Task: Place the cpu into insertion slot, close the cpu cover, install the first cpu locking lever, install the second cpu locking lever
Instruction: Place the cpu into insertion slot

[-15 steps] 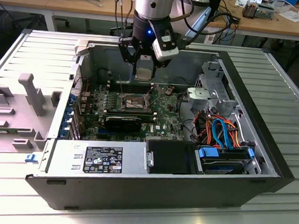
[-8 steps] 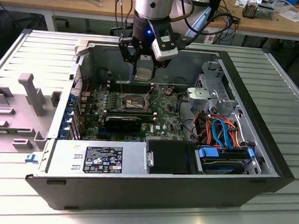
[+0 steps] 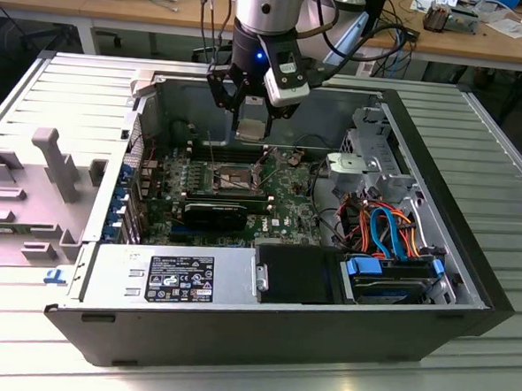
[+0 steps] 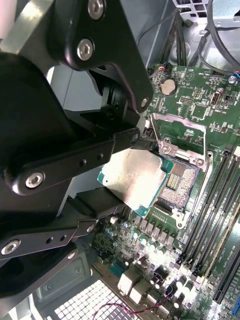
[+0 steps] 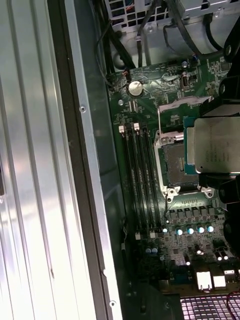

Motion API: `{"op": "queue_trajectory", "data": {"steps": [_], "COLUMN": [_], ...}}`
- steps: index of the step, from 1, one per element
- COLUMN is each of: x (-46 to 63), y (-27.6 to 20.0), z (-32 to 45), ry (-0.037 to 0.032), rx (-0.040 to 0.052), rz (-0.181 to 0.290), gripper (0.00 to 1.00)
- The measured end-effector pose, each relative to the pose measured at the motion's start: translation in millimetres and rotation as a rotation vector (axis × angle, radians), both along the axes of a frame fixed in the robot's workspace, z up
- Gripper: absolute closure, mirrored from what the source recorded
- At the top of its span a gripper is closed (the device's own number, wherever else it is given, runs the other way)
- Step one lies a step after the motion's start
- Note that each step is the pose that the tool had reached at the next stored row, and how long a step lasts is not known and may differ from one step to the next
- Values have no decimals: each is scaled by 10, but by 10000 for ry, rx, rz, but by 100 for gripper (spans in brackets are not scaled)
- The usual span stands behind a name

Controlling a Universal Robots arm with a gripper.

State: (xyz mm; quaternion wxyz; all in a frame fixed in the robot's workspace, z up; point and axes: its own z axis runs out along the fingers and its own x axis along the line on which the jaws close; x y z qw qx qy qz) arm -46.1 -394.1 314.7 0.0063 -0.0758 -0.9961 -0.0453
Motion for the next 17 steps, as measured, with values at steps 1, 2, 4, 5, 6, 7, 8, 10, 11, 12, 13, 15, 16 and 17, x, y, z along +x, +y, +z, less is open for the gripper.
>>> {"op": "queue_trajectory", "data": {"steps": [1, 2, 4, 5, 6, 7, 8, 10, 11, 12, 13, 15, 16, 17], "x": [0, 0, 0, 0, 0, 0, 0, 0, 0, 0, 0, 0, 0, 0], "y": [0, 0, 0, 0, 0, 0, 0, 0, 0, 0, 0, 0, 0, 0], "z": [0, 0, 0, 0, 0, 0, 0, 0, 0, 0, 0, 0, -1, 0], "ry": [0, 0, 0, 0, 0, 0, 0, 0, 0, 0, 0, 0, 0, 0], "rx": [0, 0, 0, 0, 0, 0, 0, 0, 0, 0, -1, 0, 0, 0], "rz": [-24, -54, -97, -120, -164, -186, -207, -256, -279, -299, -343, -387, -418, -460], "gripper": [46, 46, 46, 46, 46, 46, 46, 46, 46, 46, 46, 46, 46, 46]}}
